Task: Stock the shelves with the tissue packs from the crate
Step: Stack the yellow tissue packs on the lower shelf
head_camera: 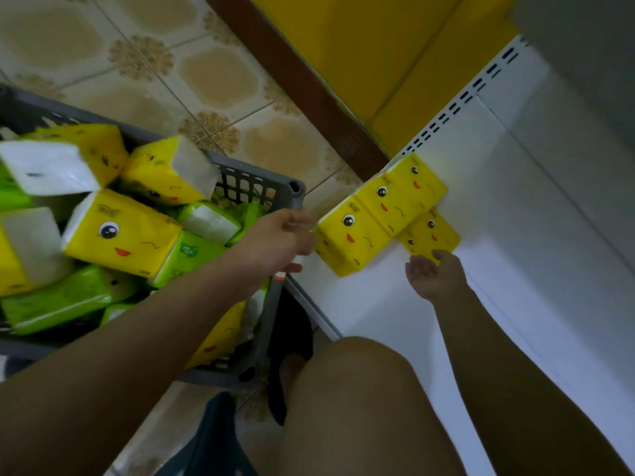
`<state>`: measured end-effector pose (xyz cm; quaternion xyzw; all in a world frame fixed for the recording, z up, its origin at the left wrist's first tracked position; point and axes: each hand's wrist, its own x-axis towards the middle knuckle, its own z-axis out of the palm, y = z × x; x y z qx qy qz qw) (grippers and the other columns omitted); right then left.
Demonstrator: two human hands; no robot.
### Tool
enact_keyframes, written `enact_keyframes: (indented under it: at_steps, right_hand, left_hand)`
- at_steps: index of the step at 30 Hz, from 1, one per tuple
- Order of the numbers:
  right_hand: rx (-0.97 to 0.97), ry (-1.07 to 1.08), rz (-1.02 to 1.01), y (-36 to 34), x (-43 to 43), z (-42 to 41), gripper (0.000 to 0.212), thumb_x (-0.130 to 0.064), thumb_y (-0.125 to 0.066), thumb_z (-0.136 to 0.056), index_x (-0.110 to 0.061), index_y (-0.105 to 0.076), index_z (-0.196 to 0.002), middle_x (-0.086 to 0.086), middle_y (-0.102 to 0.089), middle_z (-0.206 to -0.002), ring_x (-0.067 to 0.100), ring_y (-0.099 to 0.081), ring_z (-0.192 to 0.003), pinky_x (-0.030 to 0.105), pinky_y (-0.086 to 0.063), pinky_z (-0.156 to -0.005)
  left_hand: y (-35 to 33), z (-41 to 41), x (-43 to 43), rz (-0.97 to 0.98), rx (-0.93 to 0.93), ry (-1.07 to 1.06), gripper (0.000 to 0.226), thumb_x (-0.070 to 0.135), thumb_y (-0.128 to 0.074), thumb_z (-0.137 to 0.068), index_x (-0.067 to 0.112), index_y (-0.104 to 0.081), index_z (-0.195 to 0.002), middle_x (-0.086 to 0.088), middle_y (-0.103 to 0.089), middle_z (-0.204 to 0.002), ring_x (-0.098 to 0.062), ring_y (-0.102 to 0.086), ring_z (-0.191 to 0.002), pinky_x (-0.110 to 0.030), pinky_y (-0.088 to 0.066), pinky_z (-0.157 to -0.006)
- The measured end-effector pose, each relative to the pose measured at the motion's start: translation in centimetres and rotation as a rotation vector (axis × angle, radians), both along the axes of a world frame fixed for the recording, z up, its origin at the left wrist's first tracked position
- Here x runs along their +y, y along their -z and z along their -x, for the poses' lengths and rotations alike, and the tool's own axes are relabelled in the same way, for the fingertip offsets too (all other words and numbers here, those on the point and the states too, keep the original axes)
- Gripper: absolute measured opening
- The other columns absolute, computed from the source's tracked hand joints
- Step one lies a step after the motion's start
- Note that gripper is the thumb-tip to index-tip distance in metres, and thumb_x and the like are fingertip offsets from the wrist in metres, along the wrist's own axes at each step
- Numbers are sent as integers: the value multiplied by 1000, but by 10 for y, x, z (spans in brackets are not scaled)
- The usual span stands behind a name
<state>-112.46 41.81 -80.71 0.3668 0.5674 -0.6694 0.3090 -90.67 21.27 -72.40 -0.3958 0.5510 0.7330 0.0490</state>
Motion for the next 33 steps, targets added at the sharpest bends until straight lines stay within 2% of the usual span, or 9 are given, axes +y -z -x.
enact_keyframes:
  at_steps: [4,9,11,14,16,21,24,29,33]
  right_hand:
    - [170,-228,-5,-50,-41,-35,26,-13,-45,-94,-17,-43,-68,-1,-47,-60,12,-55,-48,27,-44,-58]
    - [527,-1020,-95,-142,-122,-95,15,-17,-57,-94,-12,-56,-80,4,-54,-65,17,-56,-57,33,-49,-61]
    - [645,-1404,-146,-169,-152,-124,13,-20,-55,-95,-8,-62,-94,6,-62,-76,17,-63,-65,34,-52,-63]
    - [714,-1912,-223,-187,-188,-164,24,-25,-51,-98,-8,-61,-112,4,-65,-91,16,-66,-76,31,-54,-67]
    - [697,-2060,-226,-187,-201,-184,27,-21,-48,-99,-5,-60,-117,1,-64,-88,16,-66,-77,33,-54,-70]
    - [659,-2136,-383,-167,-190,-194,34,-16,-45,-98,6,-61,-118,13,-70,-92,29,-65,-79,39,-54,-70]
    - [507,-2103,-451,-160,-171,-178,36,-25,-51,-98,-1,-57,-124,13,-65,-105,27,-68,-91,42,-57,-77]
    - [131,-1692,-123,-172,-139,-144,59,-49,-60,-90,-19,-47,-139,10,-52,-136,32,-65,-108,42,-58,-81]
    - [157,-1325,148,-170,-106,-130,35,-29,-59,-94,-18,-56,-127,13,-62,-127,34,-65,-108,45,-57,-85]
  left_hand:
    - [-10,-39,-31,114,-71,-49,29,15,-63,-92,15,-59,-121,-10,-67,-110,-21,-66,-94,-33,-54,-70]
    - [-2,-91,-62,479,-276,0,29,24,-66,-90,14,-61,-117,-6,-65,-95,-19,-60,-79,-34,-49,-70]
    - [6,-109,-61,640,-430,169,45,38,-71,-84,17,-56,-120,-10,-63,-103,-24,-60,-86,-35,-47,-74]
    - [29,-131,-40,829,-587,505,88,59,-74,-71,25,-38,-143,-20,-48,-130,-39,-50,-117,-41,-42,-96]
    - [42,-141,-21,846,-593,646,98,61,-73,-70,33,-24,-150,-19,-37,-137,-42,-45,-123,-42,-39,-102]
    - [45,-153,-16,739,-458,349,75,30,-77,-74,22,-44,-141,-21,-39,-127,-39,-49,-115,-39,-44,-96]
    - [13,-146,-32,649,-347,107,63,37,-79,-68,24,-54,-124,-18,-51,-117,-37,-55,-102,-40,-47,-90]
    - [-47,-124,-53,255,-1,-227,35,37,-72,-74,37,-58,-106,-7,-62,-119,-32,-62,-103,-55,-53,-87]
    - [-63,-85,-32,123,114,-165,47,23,-70,-82,21,-52,-125,-14,-59,-125,-38,-61,-108,-52,-51,-87]
